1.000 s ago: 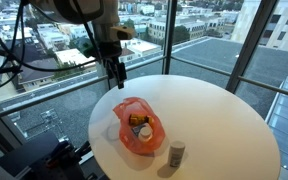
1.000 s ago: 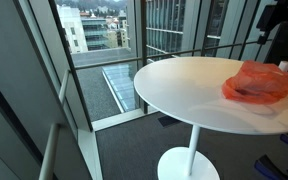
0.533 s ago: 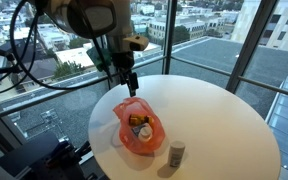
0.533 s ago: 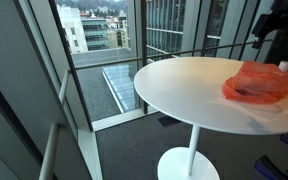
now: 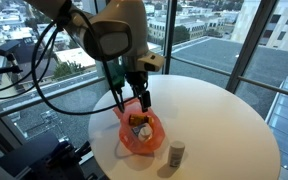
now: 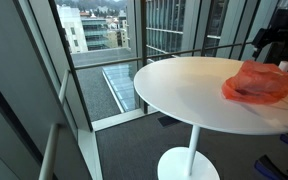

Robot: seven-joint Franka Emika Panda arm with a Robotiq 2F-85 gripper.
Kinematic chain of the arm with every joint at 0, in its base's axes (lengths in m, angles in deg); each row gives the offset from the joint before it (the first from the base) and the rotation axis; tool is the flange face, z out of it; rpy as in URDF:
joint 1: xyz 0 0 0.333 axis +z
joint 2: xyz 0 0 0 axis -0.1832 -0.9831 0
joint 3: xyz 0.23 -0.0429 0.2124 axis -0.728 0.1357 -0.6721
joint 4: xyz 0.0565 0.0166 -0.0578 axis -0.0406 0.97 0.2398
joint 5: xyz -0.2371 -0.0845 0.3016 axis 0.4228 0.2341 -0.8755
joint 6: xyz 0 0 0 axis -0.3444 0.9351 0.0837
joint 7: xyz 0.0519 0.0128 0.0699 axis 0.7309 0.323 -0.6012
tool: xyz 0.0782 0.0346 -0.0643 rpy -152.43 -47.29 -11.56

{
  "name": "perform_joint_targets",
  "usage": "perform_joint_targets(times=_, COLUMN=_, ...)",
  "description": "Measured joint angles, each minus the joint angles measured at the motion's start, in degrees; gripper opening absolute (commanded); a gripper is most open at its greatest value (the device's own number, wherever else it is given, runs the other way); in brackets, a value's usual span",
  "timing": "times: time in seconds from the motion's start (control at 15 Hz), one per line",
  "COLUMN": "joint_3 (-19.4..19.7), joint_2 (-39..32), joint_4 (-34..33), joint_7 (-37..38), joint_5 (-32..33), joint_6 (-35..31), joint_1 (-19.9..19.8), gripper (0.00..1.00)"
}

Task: Pick up the white medicine bottle from the orange plastic bag and put it on the table

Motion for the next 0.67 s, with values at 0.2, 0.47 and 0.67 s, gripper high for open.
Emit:
perform_joint_targets(times=0.2, joint_3=1.61, joint_2=-1.91, joint_4=0.04, joint_7=-0.12, joint_5=0.0, joint_6=-1.21, joint_1=-0.38, gripper=1.0)
perform_joint_targets(times=0.47, joint_3=2.3, joint_2=-2.81, joint_4=0.05, joint_7=-0.13, joint_5=0.0, joint_6=-1.27, joint_1=-0.53, gripper=1.0)
perform_joint_targets(times=0.67, joint_3=2.29, joint_2=-3.05, joint_4=0.05, joint_7=-0.17, joint_5=-0.12, joint_6=-1.27, joint_1=-0.49, gripper=1.0)
